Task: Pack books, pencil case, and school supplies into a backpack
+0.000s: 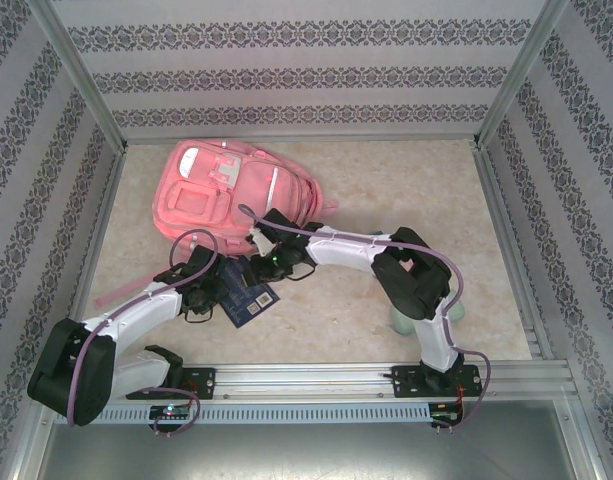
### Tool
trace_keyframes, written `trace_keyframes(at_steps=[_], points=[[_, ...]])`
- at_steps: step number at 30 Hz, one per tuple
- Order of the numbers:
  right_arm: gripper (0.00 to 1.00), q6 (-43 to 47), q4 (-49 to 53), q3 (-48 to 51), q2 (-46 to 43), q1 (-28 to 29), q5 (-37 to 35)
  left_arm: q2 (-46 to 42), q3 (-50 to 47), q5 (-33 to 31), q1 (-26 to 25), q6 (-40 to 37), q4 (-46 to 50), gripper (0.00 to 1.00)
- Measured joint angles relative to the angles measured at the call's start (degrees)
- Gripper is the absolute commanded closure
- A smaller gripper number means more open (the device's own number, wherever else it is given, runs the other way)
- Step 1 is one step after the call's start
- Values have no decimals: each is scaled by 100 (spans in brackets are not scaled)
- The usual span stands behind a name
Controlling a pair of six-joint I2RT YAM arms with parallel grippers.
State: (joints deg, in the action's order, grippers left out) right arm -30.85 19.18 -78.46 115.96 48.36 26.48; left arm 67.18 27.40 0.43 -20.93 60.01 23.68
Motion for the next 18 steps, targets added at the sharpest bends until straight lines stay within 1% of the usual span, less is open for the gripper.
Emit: trace_keyframes(at_steps=[2,10,14,16,18], points=[[64,52,20,2,-31,-52,-142,0,0,2,0,-4,0,72],[61,197,59,-37,7,7,-251,-2,0,2,0,-20,2,72],[61,275,197,-262,127,181,-590,-4,0,0,0,-22,2,72],[57,271,212,-315,155,258,-741,-4,0,0,0,-22,2,72],[58,275,286,-363,157,323,-968,-4,0,0,0,-22,2,72]])
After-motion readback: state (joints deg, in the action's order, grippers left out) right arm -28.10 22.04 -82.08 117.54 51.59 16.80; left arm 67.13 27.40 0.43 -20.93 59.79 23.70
